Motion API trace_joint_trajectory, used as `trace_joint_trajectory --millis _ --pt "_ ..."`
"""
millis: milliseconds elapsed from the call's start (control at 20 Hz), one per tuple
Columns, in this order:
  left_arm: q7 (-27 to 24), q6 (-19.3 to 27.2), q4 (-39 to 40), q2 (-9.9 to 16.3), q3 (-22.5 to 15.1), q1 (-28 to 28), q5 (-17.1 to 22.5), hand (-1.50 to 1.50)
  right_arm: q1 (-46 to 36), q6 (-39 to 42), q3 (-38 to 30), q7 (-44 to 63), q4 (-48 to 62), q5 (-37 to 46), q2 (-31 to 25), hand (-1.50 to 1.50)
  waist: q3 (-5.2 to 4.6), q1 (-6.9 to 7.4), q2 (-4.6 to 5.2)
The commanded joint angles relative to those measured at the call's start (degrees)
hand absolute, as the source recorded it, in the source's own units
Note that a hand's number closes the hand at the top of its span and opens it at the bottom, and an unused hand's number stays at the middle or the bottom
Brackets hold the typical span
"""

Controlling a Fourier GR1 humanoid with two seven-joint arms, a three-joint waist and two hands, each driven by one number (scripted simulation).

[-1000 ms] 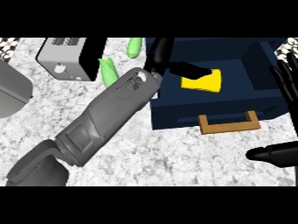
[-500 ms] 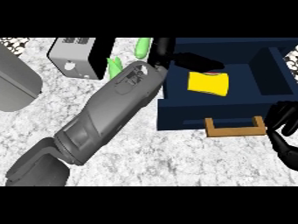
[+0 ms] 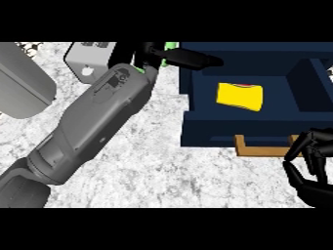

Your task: Pick up the cup, place it into the drawer and close the drawer

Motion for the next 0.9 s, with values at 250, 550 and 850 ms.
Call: trace_joint_trajectory --millis 250,550,850 --pt "5.1 -1.3 -19.2 10.5 2.0 14.4 0.1 -1.5 -5.2 -7.0 5.6 1.0 6.3 16.1 2.6 1.5 0.0 1.63 -0.02" --pt "3.0 -5.9 -24.3 15.4 5.0 23.0 1.2 -1.5 -9.8 -9.3 12.9 -3.6 15.5 29.9 0.6 1.5 -0.03 2.23 0.27" --pt "3.7 -9.4 -29.5 19.7 7.0 29.3 2.3 -1.5 -15.4 -15.7 19.7 -4.8 29.5 44.3 1.7 1.5 0.0 2.64 0.48"
